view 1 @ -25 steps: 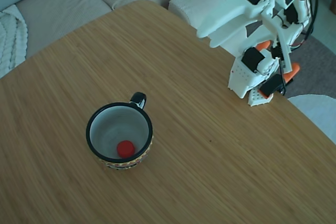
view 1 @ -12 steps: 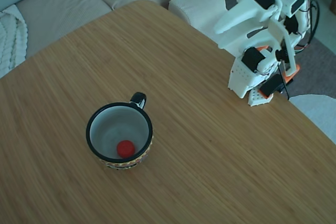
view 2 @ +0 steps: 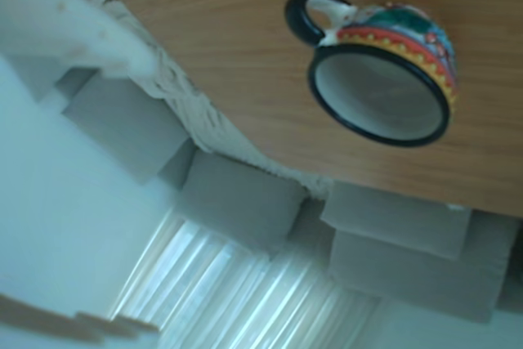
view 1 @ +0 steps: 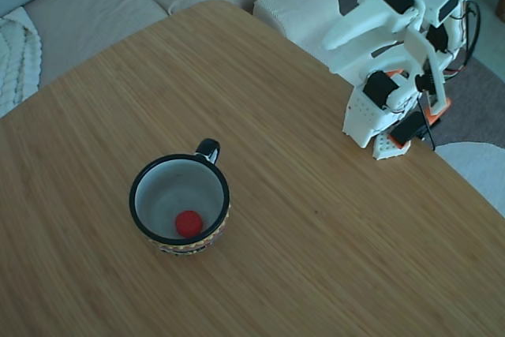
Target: Grasp a red cap and put it in the cup.
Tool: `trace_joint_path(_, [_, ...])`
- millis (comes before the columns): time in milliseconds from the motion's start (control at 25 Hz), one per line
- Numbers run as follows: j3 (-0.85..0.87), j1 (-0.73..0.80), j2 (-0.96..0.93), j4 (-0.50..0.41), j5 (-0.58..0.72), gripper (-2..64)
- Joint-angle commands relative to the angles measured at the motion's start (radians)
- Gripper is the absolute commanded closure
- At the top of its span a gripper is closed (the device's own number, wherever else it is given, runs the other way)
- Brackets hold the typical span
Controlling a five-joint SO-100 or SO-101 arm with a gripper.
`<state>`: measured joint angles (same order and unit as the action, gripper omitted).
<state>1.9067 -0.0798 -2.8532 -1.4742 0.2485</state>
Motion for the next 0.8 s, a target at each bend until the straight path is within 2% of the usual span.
trace_joint_path(0, [-0.003, -0.002, -0.002, 0.003, -0.003, 23.4])
trace_joint_path(440, [0.083, -0.002, -0.003, 0.000, -0.031, 23.4])
trace_joint_path(760, [0.083, 0.000, -0.003, 0.000, -0.048, 23.4])
